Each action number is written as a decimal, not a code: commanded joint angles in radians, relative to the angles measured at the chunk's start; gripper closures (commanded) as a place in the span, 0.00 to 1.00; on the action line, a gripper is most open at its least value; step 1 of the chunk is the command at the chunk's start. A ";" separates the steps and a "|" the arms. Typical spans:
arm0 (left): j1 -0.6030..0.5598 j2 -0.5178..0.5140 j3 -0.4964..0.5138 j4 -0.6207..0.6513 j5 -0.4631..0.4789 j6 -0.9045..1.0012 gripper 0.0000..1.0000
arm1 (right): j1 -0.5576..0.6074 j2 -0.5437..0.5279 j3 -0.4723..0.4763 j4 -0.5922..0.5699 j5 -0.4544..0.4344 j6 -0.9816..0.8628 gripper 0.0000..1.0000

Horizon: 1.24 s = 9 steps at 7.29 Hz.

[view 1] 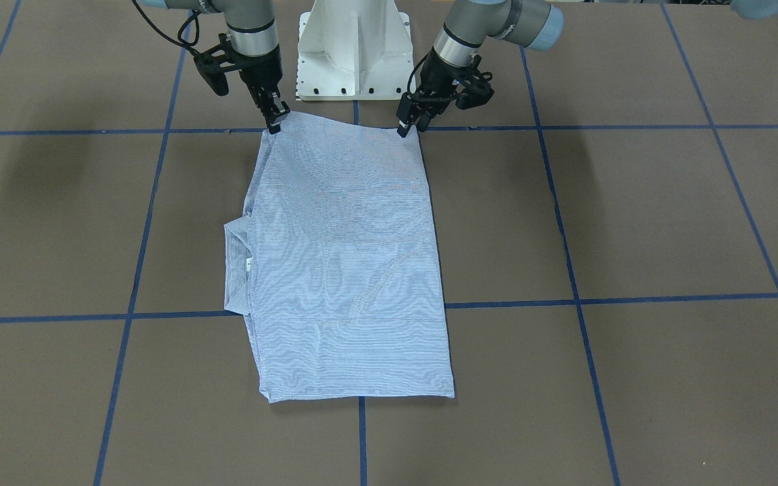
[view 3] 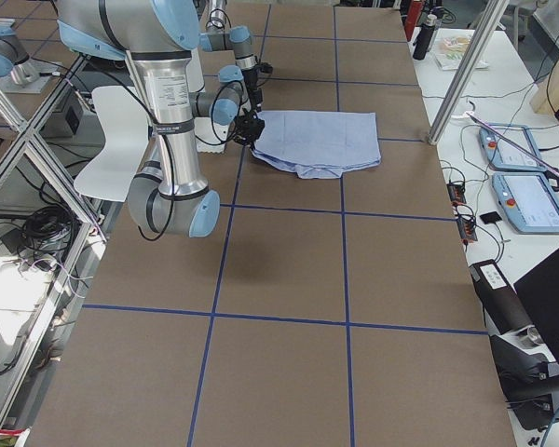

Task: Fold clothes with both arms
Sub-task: 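Lower both grippers and grasp the shirt edge nearest the robot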

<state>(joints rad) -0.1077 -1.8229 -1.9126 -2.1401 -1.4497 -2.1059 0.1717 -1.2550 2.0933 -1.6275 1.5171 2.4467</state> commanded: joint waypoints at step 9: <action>0.006 0.097 -0.346 0.098 -0.020 -0.034 1.00 | 0.006 -0.015 0.224 -0.171 0.029 0.002 1.00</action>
<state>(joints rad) -0.0999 -1.7460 -2.1706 -2.0573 -1.4600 -2.1382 0.1740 -1.2696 2.2279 -1.7218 1.5354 2.4477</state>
